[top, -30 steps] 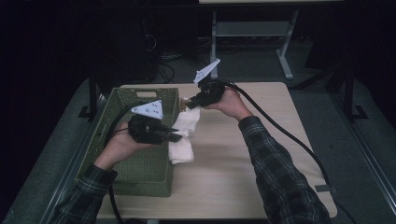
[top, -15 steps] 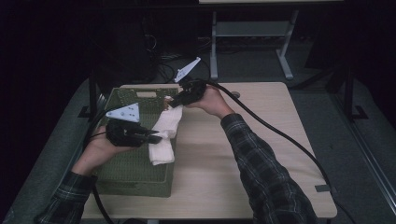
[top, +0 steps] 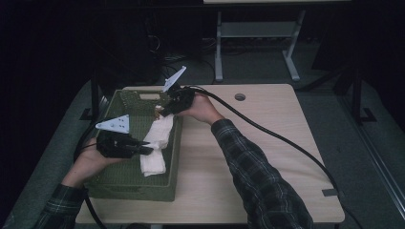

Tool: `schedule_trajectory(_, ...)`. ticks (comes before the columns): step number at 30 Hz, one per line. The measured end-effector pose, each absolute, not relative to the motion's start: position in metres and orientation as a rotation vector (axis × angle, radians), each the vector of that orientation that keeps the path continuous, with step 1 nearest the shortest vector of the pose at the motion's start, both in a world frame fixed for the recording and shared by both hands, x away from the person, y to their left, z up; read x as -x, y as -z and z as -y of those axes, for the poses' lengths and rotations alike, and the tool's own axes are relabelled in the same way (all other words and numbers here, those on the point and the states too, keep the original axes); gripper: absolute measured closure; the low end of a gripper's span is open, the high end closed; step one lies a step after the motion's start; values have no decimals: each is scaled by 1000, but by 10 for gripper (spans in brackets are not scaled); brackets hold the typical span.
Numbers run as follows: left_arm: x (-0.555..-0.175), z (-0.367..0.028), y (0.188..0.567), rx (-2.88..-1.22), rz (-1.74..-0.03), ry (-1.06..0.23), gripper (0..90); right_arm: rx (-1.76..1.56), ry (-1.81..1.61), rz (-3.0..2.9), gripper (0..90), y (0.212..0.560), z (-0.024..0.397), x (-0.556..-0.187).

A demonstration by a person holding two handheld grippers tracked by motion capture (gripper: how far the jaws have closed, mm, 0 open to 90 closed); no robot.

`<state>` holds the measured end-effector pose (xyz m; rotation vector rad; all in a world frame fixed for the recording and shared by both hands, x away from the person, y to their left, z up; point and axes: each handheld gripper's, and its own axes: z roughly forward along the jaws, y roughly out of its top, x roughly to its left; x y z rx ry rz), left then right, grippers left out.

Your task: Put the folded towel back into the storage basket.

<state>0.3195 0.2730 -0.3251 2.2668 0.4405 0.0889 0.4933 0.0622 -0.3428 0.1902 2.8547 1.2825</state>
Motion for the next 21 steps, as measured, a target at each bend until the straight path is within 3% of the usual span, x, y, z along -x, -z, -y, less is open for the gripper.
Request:
schedule_trajectory(5, -321, -272, 334, -2276, -433, -77, 763, -183, -1262, -2876, 794, 349, -65, -492)
schedule_trajectory(10, -326, -273, 336, -2233, -480, -130, 503, -173, -1257, -2879, 794, 352, -67, -492)
schedule_trajectory(14, -330, -272, 337, -2190, -513, -166, 400, -167, -1232, -2880, 794, 355, -68, -492)
schedule_trajectory(21, -332, -270, 337, -2173, -516, -178, 381, -156, -1248, -2863, 791, 355, -69, -497)
